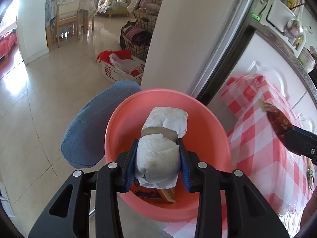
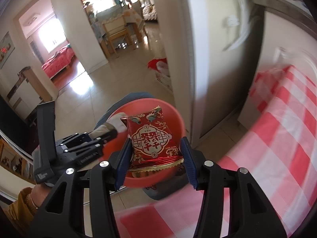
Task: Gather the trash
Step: 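Open both grippers to drop the bundle and red packet into the bucket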
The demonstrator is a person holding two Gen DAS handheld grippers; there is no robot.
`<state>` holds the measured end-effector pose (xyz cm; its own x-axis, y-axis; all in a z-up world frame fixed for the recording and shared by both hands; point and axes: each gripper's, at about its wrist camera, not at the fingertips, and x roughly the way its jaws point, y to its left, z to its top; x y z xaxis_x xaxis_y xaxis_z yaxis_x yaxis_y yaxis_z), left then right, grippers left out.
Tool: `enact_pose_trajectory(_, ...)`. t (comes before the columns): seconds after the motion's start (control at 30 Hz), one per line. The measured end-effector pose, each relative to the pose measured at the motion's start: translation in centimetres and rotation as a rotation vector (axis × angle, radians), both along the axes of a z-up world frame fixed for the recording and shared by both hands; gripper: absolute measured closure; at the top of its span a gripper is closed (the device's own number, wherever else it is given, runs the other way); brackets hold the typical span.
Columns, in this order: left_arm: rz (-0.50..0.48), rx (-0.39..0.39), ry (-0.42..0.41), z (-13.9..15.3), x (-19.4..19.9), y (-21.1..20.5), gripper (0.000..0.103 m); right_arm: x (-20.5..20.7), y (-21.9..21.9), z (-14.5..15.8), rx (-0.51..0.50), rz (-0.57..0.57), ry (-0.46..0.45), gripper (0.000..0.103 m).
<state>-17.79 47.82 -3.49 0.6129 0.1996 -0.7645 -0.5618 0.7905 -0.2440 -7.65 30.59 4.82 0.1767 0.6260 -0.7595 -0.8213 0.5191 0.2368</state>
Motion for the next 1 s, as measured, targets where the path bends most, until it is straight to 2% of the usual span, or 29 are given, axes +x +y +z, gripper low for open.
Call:
enact_pose_trajectory(0.03, -0.002, -0.002, 0.004, -0.2, 0.2, 0.1, 0.062, 0.0, 0.9, -0.3, -0.009, 0.013, -0.004, 0.049)
enact_pose_trajectory(0.07, -0.004, 0.001, 0.013, -0.5, 0.5, 0.1, 0.054, 0.0, 1.7, -0.8, -0.03, 0.018, -0.014, 0.039)
enact_pose_trajectory(0.1, 0.005, 0.01, 0.022, -0.7, 0.6, 0.2, 0.037, -0.1, 2.1, -1.1, -0.05, 0.009, -0.027, 0.032)
enact_pose_trajectory(0.13, 0.014, 0.016, 0.022, -0.8, 0.6, 0.3, 0.031, 0.0, 2.4, -1.5, -0.064, -0.005, -0.039, 0.026)
enact_pose_trajectory(0.23, 0.016, 0.004, -0.004, -0.8, 0.3, 0.3, 0.023, 0.3, 1.5, -1.5, -0.039, -0.04, -0.038, 0.026)
enact_pose_trajectory(0.27, 0.018, 0.003, -0.007, -0.7, 0.2, 0.4, 0.013, 0.3, 1.0, -1.3, -0.035, -0.053, -0.045, 0.024)
enact_pose_trajectory(0.4, 0.044, 0.009, -0.012, -0.1, -0.4, 0.5, 0.01, 0.6, -1.8, -0.3, 0.001, -0.121, -0.078, 0.017)
enact_pose_trajectory(0.53, 0.067, -0.029, -0.002, 0.1, -0.4, 0.8, 0.009, 1.4, -4.7, 0.3, 0.036, -0.173, -0.066, 0.012)
enact_pose_trajectory(0.77, 0.069, -0.082, 0.014, 0.2, 0.0, -0.3, 0.009, 1.0, -8.3, 0.5, 0.033, -0.22, -0.103, 0.012)
enact_pose_trajectory(1.0, 0.02, -0.127, 0.024, 0.9, 0.7, -2.4, 0.009, 0.3, -12.0, 1.1, 0.057, -0.263, -0.124, 0.012)
